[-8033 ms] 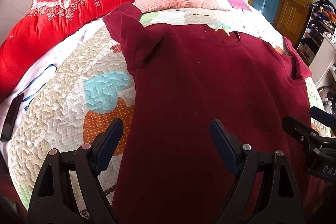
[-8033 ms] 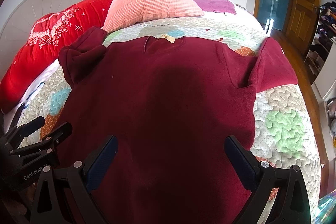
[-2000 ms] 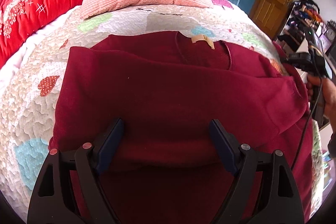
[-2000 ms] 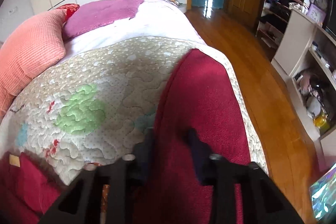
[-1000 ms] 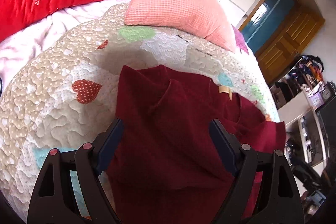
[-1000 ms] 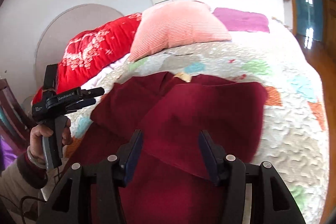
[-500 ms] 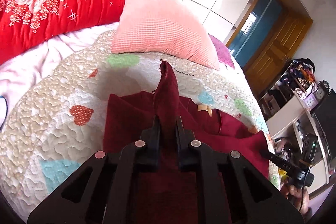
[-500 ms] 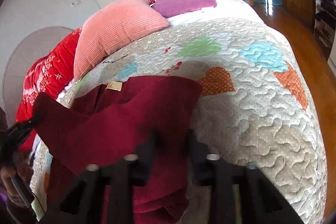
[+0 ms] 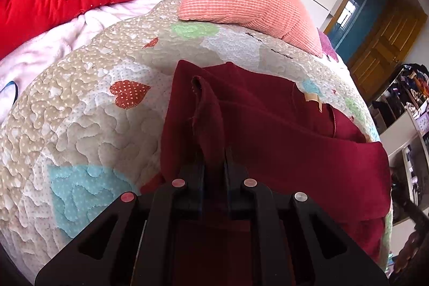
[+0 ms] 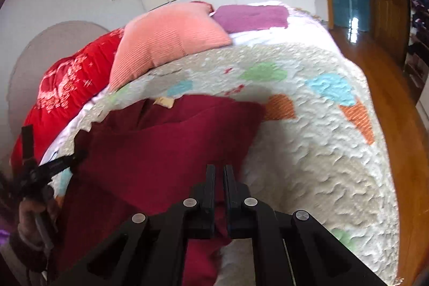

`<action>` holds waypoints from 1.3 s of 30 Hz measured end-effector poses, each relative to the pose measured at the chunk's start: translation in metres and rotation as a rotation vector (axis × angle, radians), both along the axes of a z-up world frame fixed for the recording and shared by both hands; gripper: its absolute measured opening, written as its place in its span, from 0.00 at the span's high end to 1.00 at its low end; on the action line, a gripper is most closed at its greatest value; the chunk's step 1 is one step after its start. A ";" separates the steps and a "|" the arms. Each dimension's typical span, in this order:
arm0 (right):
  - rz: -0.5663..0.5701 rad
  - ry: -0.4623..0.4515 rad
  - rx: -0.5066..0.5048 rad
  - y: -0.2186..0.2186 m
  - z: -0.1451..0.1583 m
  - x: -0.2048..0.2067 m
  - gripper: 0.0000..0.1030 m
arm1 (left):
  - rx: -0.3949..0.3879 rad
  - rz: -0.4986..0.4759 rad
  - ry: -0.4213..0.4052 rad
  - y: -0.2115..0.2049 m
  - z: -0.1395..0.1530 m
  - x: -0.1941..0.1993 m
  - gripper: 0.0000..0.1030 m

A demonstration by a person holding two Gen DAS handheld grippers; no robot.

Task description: Fold small clothes

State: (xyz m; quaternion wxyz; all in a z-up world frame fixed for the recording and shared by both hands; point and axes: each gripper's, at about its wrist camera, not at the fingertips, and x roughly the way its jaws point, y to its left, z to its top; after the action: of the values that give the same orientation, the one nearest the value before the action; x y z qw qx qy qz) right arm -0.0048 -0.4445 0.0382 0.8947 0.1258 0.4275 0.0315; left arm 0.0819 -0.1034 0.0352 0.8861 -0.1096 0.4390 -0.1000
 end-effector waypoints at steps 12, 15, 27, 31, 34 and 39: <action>-0.008 -0.019 -0.052 -0.002 -0.012 -0.030 0.45 | -0.019 0.004 0.013 0.001 -0.001 0.000 0.89; -0.002 0.006 -0.066 0.001 -0.021 -0.016 0.75 | -0.025 0.003 0.020 0.002 -0.001 0.001 0.89; -0.168 -0.113 -0.030 -0.031 0.018 -0.030 0.77 | -0.005 -0.069 0.007 -0.008 0.003 -0.007 0.67; -0.120 -0.056 0.009 -0.015 0.007 0.021 0.36 | 0.008 -0.063 0.004 -0.011 0.003 -0.007 0.67; -0.113 -0.037 0.046 -0.016 -0.008 0.044 0.91 | -0.033 -0.066 0.013 -0.010 0.008 -0.006 0.67; -0.179 -0.070 -0.052 -0.034 0.001 0.033 0.93 | -0.019 -0.087 -0.014 -0.010 0.008 -0.006 0.52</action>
State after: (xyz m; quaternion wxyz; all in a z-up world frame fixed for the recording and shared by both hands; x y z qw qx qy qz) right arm 0.0280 -0.4790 0.0387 0.9113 0.1388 0.3837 -0.0553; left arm 0.0759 -0.1138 0.0431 0.8828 -0.0979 0.4364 -0.1435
